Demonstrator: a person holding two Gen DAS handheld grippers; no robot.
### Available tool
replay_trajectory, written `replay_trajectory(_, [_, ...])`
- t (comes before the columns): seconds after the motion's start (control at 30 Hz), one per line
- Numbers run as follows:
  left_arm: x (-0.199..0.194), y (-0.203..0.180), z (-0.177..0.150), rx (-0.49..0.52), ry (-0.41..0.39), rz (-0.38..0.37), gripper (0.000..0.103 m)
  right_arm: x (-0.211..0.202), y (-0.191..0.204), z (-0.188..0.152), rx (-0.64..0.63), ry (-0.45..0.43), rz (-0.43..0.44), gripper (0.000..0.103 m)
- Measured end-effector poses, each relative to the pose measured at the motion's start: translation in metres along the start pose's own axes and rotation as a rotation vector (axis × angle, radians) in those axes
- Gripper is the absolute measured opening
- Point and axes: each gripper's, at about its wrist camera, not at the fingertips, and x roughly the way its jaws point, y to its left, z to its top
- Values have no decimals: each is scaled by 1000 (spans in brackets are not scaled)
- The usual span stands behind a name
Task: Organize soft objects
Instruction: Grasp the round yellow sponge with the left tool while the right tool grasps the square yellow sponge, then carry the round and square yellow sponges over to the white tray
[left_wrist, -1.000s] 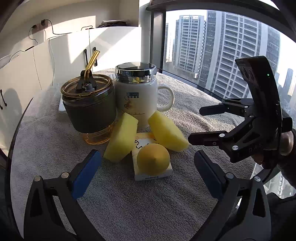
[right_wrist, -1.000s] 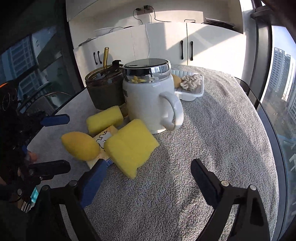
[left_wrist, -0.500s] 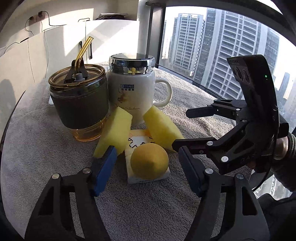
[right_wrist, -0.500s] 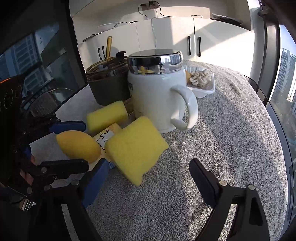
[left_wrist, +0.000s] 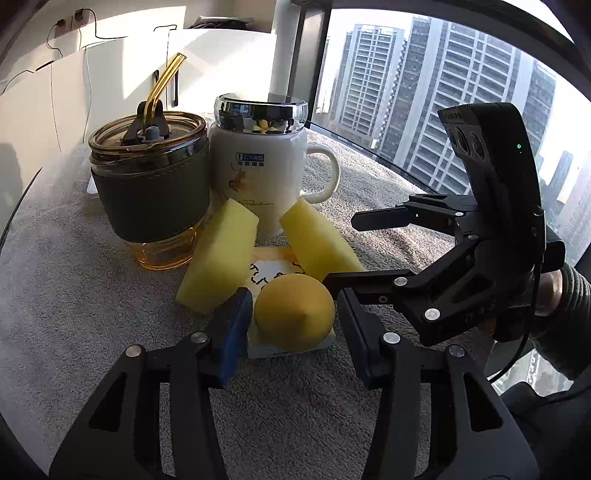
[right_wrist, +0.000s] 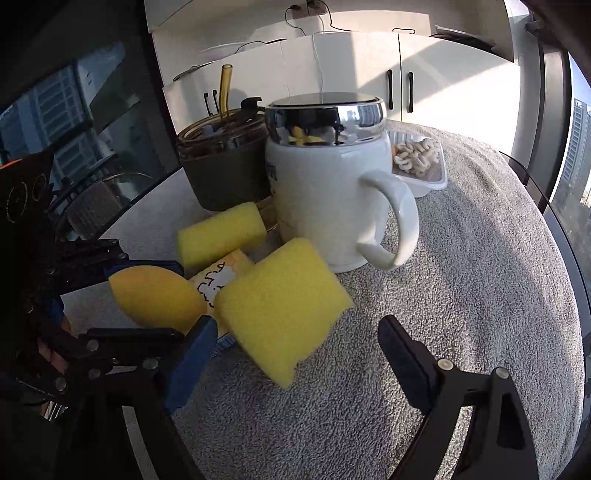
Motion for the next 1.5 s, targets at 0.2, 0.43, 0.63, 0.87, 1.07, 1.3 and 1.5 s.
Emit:
replay_trajectory(0.2, [-2,1,-1,-9,1,-7,36,5,2,3,-5,4,21,88])
replay_trajectory(0.43, [-1,2,-3,-18,2,-7,36,15,1,8,18,17,69,79])
replay_trajectory(0.63, [-2,2,-4,-17,-2,-11,36,12,4,8,5,-1,96,61])
replay_trajectory(0.87, [-5,3,-7,-28,-12,-12,35,-1,8,8,5,-33,84,53])
replay_trajectory(1.07, [-13,0,-8,-26,-30,-13,35,-17,15,4,0,-51,74,51])
replay_trajectory(1.3, [-32,1,-7,-19,-61,0,35,-40,15,3,-13,-60,52,51])
replay_trajectory(1.5, [-59,9,0,-26,-96,30,35,-64,11,9,-34,-72,24,51])
